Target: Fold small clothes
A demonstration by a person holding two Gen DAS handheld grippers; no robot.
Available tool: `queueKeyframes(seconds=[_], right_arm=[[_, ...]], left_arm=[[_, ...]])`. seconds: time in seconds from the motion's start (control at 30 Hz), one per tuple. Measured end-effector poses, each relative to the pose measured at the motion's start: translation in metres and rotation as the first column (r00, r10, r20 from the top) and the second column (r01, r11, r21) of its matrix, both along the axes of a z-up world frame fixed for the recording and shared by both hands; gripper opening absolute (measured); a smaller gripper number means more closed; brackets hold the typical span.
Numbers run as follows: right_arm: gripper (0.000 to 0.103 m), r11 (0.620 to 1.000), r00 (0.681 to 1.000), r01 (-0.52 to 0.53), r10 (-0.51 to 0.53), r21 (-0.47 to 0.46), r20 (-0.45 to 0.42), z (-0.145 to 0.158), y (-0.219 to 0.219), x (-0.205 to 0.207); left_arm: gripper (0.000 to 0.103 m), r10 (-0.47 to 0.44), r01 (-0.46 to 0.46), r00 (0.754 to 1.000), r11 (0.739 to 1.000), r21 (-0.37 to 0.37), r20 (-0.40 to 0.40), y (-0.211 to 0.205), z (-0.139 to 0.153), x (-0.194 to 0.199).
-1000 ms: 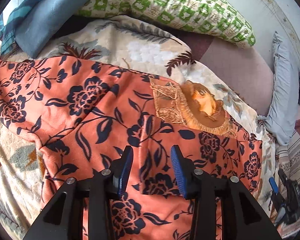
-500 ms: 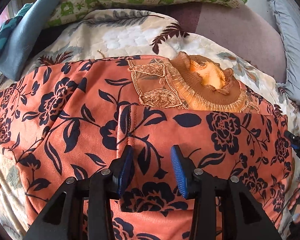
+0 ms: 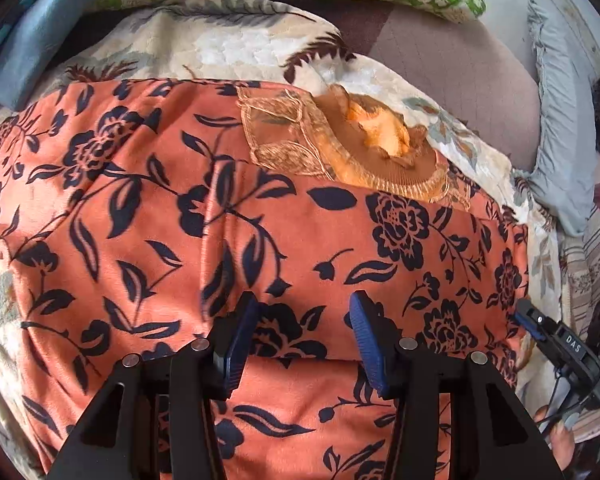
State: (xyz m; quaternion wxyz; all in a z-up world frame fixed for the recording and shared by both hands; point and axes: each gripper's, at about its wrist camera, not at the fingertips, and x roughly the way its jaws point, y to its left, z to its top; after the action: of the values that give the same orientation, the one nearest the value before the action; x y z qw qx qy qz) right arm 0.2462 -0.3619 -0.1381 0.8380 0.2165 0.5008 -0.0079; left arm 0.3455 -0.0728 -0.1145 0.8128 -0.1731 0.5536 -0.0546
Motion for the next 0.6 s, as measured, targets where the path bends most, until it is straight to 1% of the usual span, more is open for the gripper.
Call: queueKeyframes(seconds=[0.07,0.13,0.17,0.23,0.3,0.33,0.4,0.43,0.5,0.6], right_arm=[[0.039,1.000,1.000,-0.026,0.026,-0.001,0.009,0.011,0.013,-0.003],[0.044,0.997,0.997,-0.070,0.070,-0.009,0.019,0.021,0.032,-0.007],[0.045,0.995,0.995,-0.095,0.095,-0.011,0.023,0.023,0.043,-0.009],[0.047,0.989,0.989,-0.145,0.145,-0.018,0.015,0.026,0.068,-0.012],[0.047,0.981,0.981,-0.194,0.194,-0.019,-0.005,0.024,0.094,-0.015],[0.047,0.976,0.976,-0.216,0.216,-0.016,-0.016,0.022,0.108,-0.017],[0.047,0.966,0.966,-0.257,0.257,-0.005,-0.038,0.018,0.133,-0.020],[0.047,0.960,0.959,-0.280,0.280,0.003,-0.045,0.017,0.145,-0.021],[0.047,0.945,0.943,-0.328,0.327,0.000,-0.057,0.015,0.172,-0.022],[0.047,0.913,0.912,-0.408,0.406,-0.024,-0.066,0.017,0.217,-0.022]], left_arm=[[0.047,0.049,-0.049,0.999,0.998,-0.050,0.014,0.031,0.013,-0.005],[0.048,0.111,-0.110,0.994,0.987,-0.117,0.008,0.069,0.022,-0.007],[0.048,0.151,-0.150,0.988,0.977,-0.153,-0.001,0.092,0.025,-0.009],[0.048,0.234,-0.233,0.972,0.946,-0.227,-0.020,0.144,0.029,-0.015],[0.048,0.321,-0.319,0.946,0.909,-0.269,-0.038,0.199,0.033,-0.024],[0.048,0.366,-0.364,0.929,0.893,-0.266,-0.042,0.228,0.034,-0.030],[0.048,0.451,-0.449,0.891,0.864,-0.230,-0.044,0.284,0.035,-0.041],[0.048,0.491,-0.489,0.870,0.845,-0.217,-0.048,0.312,0.034,-0.048],[0.048,0.568,-0.570,0.820,0.792,-0.219,-0.078,0.366,0.028,-0.061],[0.048,0.660,-0.667,0.739,0.693,-0.272,-0.132,0.434,0.016,-0.083]])
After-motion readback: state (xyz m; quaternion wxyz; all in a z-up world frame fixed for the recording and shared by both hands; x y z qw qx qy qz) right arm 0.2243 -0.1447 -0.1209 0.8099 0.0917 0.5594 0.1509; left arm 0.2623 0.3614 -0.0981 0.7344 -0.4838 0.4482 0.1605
